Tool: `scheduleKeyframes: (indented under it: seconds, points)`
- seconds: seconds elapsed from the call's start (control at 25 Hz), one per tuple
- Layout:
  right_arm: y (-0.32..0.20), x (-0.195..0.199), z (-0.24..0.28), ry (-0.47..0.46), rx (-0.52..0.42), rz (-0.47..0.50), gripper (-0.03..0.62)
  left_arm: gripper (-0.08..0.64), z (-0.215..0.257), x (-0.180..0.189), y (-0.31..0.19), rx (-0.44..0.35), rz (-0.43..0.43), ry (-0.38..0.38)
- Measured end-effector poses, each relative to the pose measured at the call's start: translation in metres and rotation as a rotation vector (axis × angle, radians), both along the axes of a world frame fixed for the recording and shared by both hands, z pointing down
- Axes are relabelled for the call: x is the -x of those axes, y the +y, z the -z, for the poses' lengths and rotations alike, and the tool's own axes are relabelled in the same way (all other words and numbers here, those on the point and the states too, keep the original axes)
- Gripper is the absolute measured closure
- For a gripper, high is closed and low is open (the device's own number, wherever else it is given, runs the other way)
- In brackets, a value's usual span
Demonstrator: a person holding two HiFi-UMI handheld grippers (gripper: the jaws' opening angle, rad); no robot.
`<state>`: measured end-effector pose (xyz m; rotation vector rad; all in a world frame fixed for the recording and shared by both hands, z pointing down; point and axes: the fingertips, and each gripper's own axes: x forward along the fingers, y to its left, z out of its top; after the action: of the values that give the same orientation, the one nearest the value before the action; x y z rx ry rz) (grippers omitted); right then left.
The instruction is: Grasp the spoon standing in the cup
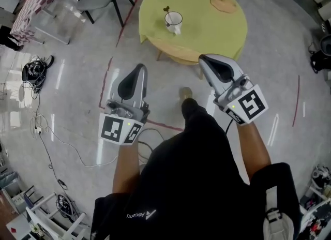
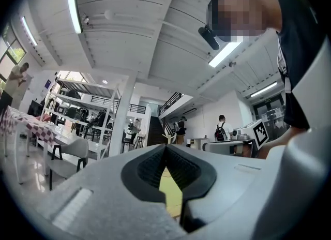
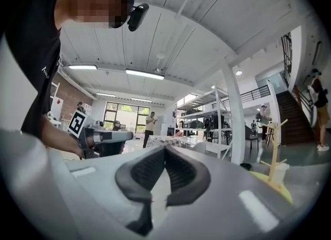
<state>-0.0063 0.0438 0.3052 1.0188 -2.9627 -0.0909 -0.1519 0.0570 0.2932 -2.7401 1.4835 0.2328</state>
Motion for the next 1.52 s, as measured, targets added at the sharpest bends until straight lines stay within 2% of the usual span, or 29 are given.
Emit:
scheduleKeyframes:
  seconds: [0.36,0.6,0.8,0.96,1.0,1.12,1.36,1.52]
  points:
    - [-0.155,-0.005,-0.018,0.007,0.055,0.120,0.589,0.549,-0.016,-0.019,-0.153,0.042,0.050,-0.021]
    - [-0.224,0.004,-0.039,0.039,0.095,0.224,0.589,0.550,-0.031,-0.027,-0.217,0.062,0.087,-0.037]
    - [-0.261,0.010,-0.057,0.089,0.123,0.290,0.589,0.549,-0.044,-0.036,-0.249,0.086,0.099,-0.041]
    - [-0.287,0.026,-0.082,0.129,0.155,0.307,0.585,0.549,-0.059,-0.032,-0.267,0.110,0.091,-0.047]
    - [-0.291,0.030,-0.087,0.138,0.169,0.312,0.546,0.549,-0.061,-0.030,-0.270,0.117,0.087,-0.047]
    - [-0.303,0.040,-0.102,0.178,0.209,0.326,0.523,0.549,-0.068,-0.025,-0.276,0.139,0.072,-0.043]
    - [-0.329,0.060,-0.140,0.269,0.307,0.389,0.422,0.549,-0.081,-0.025,-0.286,0.180,0.029,-0.037]
    - [-0.340,0.077,-0.175,0.331,0.378,0.447,0.397,0.549,-0.099,-0.022,-0.297,0.199,0.005,-0.047]
